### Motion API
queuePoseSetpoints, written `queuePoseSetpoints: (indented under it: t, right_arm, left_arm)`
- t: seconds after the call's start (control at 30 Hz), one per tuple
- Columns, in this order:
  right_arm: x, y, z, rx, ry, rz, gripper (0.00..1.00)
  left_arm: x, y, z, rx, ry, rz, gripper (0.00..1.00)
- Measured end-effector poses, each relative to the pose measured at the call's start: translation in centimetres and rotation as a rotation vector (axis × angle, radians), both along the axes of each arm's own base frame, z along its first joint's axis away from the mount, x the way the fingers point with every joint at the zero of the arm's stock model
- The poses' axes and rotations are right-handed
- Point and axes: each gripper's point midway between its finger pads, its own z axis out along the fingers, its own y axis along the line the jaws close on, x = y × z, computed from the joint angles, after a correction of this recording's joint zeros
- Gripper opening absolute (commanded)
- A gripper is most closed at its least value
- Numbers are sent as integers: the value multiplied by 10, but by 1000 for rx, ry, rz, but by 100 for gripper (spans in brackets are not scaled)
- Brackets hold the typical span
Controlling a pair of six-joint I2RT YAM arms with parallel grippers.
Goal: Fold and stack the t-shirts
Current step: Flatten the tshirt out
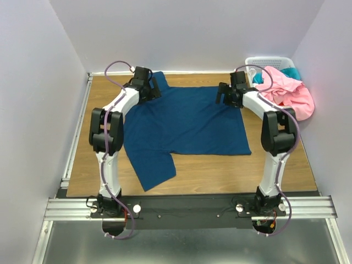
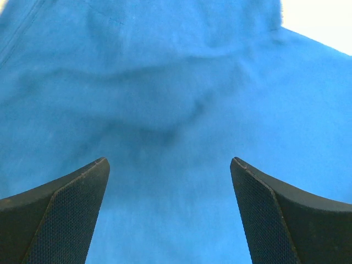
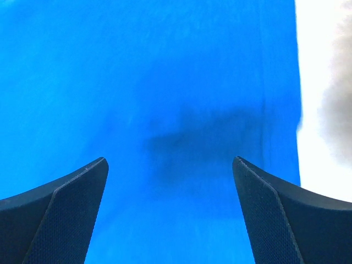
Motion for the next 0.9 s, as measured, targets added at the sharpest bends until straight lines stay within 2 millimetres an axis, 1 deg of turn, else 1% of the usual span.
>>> queuePoseSetpoints:
  t: [0.07,0.1,0.13,0.17,0.2,0.23,0.27,0.33,0.37,0.43,0.47,0.5,0.57,0.6,0.67,0.73,0.77,0.83,0.9]
  right_arm:
    - [-12,0,17,15,-18,3,100]
    - [-25,2,31,28,-33,7,100]
    - [-36,3,44,47,-50,7,100]
    - [-42,4,54,63,-66,7,100]
    - [-50,6,69,88,-96,9,100]
    - [-56,7,75,106,-117,8,100]
    - [-67,8,82,126,-130,9,100]
    - [-88,10,89,167,-146,5,100]
    - [-96,10,88,186,-148,1,100]
    - [-110,11,84,205,-135,-2,100]
    - [-118,11,80,218,-126,-8,100]
    - [-122,11,79,224,-123,-9,100]
    - [-130,10,78,235,-119,-16,100]
    - [-133,10,79,239,-122,-18,100]
    - [-136,10,83,246,-132,-18,100]
    - [-137,10,87,253,-145,-16,100]
    - [-136,10,90,255,-152,-15,100]
    - [-136,11,91,256,-158,-14,100]
    - [-136,10,90,256,-156,-14,100]
  left_arm:
    - [-15,-4,24,-1,-35,0,98]
    - [-22,-6,33,-4,-52,-1,98]
    - [-43,-12,49,-8,-68,-5,98]
    - [-53,-16,56,-13,-81,-10,98]
    - [-69,-22,65,-20,-92,-18,98]
    - [-84,-29,70,-26,-111,-16,98]
    - [-105,-37,69,-31,-112,-28,98]
    - [-155,-48,51,-24,-63,-52,98]
    - [-174,-53,41,-25,-37,-60,98]
    - [-226,-58,4,4,68,-92,98]
    - [-250,-56,-14,24,127,-83,98]
    - [-270,-53,-26,46,174,-86,98]
    - [-306,-42,-45,92,260,-57,98]
    - [-322,-38,-50,107,288,-46,98]
    - [-342,-36,-47,93,305,-23,98]
    - [-349,-38,-41,64,295,-12,98]
    - [-353,-39,-34,36,279,-7,98]
    - [-358,-42,-22,-20,254,15,98]
    - [-364,-42,-16,-63,244,35,98]
